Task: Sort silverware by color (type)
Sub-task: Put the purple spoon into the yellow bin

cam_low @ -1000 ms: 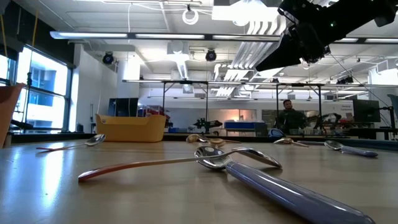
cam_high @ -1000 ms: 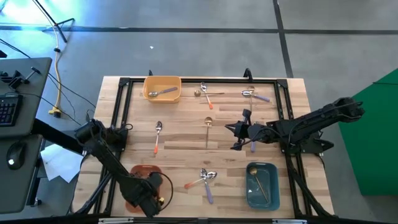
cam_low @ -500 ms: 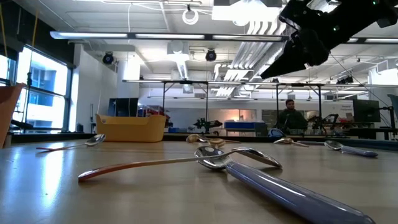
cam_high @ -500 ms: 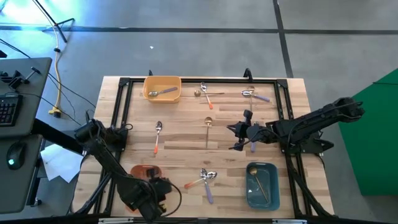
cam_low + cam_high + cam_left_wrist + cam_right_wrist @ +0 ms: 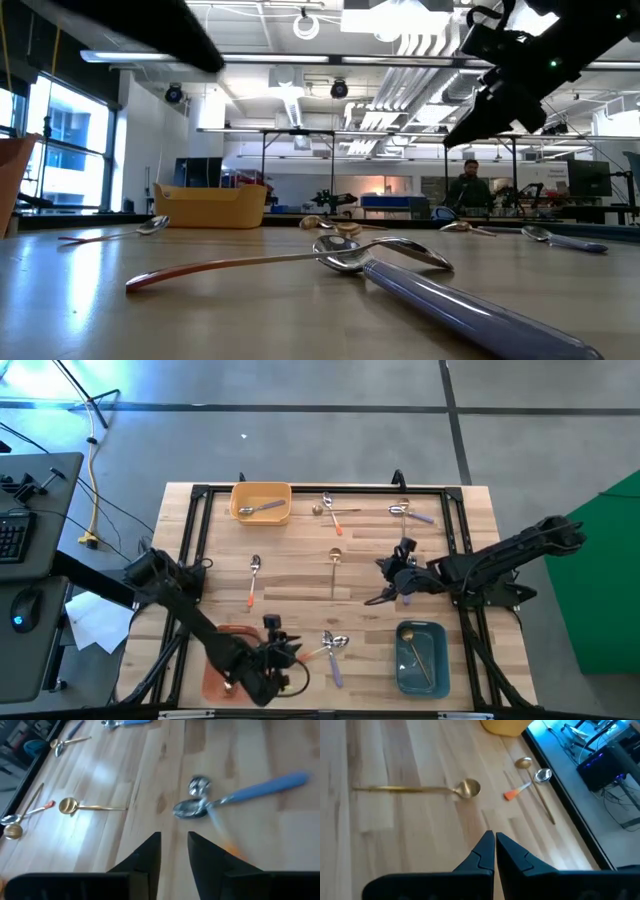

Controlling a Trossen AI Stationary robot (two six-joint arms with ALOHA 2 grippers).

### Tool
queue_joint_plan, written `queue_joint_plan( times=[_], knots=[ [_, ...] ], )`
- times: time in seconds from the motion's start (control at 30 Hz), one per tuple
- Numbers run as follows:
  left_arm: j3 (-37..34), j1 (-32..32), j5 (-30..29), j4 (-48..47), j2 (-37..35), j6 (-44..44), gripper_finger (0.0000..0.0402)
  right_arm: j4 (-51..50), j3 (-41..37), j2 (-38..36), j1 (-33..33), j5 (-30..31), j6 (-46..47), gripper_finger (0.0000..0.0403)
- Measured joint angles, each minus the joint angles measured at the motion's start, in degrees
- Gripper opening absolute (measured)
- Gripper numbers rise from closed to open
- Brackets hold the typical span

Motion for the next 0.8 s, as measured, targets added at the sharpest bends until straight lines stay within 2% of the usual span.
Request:
queue_joint_plan(
  times=[0.13,0.27,0.43,0.6,0.67,0.8],
  knots=[
    [-6.6,2.3,-2.9,7.2,0.0,6.8,0.0117,-1.7,0.0,-1.2,0.6,0.2,1.5,0.0000],
    [-13.1,7.3,-1.7,21.8,0.0,16.7,0.0137,0.1,0.0,-2.6,1.6,0.3,1.9,0.0000],
    [-20.1,15.7,10.8,43.9,0.0,29.4,0.0142,3.4,0.0,-3.9,3.1,0.3,1.3,0.0000],
    [-23.0,23.1,23.8,60.4,0.0,37.5,0.0136,5.1,0.0,-3.9,3.2,0.2,0.8,0.0000],
    [-23.3,25.5,28.9,64.5,-0.1,39.7,0.0134,6.1,0.0,-3.9,2.4,0.1,1.5,0.0000],
    [-23.4,30.1,36.5,65.1,-1.5,43.9,0.0127,9.5,0.0,-3.9,0.3,-0.4,1.9,0.0000]
  ],
)
